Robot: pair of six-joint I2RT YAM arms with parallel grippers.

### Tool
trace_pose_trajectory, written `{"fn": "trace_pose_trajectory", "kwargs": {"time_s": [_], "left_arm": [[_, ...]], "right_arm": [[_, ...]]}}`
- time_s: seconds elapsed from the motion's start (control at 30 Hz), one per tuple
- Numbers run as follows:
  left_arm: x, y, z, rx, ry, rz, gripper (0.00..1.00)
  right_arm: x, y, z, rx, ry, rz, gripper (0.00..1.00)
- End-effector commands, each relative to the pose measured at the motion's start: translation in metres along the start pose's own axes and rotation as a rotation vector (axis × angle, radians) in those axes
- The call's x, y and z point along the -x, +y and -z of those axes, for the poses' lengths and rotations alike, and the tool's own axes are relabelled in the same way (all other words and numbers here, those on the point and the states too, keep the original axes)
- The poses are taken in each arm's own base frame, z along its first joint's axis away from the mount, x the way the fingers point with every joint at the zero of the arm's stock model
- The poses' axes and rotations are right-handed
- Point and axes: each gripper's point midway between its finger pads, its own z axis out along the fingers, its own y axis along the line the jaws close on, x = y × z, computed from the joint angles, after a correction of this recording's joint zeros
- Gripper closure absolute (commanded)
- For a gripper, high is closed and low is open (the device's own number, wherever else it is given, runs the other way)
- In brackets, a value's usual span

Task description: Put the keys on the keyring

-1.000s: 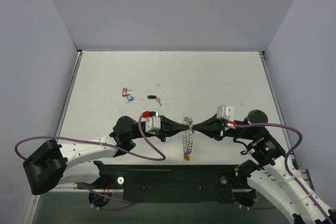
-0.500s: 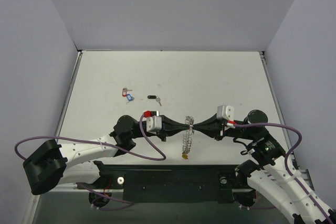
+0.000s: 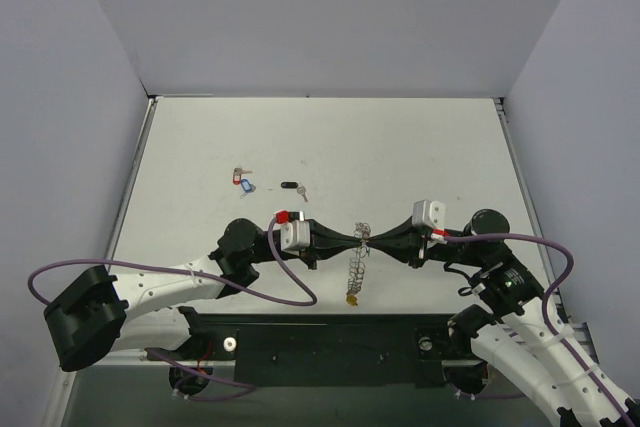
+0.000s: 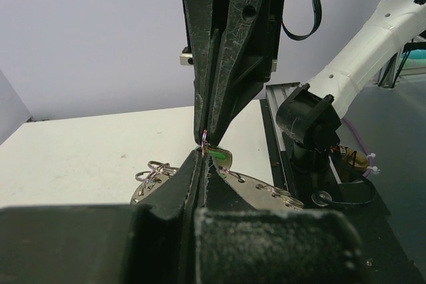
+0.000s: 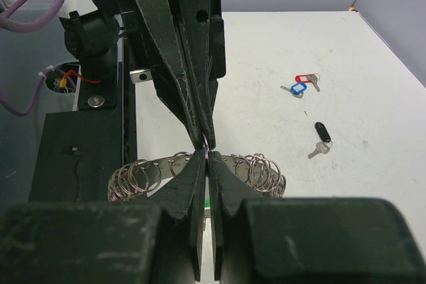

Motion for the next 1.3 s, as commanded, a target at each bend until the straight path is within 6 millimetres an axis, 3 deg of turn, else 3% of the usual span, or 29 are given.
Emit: {"fn": "trace_pose_trajectory", "kwargs": {"time_s": [0.0,0.87,1.27], "left_arm": [[0.022,-0.010,-0.014,-0.063,-0.049,-0.034,1.00],[0.015,-0.013,-0.016,-0.080,-0.012,-0.036,1.00],[0.028,-0.008,-0.012,-0.046,-0.058,-0.041,1.00]], "right_arm": [[0.031,-0.002,-0.003,0.013,-0.075,0.086,1.00],[0.030,-0.002,-0.003,0.015,-0.072,0.083,1.00],[0.022,0.000,-0.001,0.017,-0.053,0.060,1.00]]}}
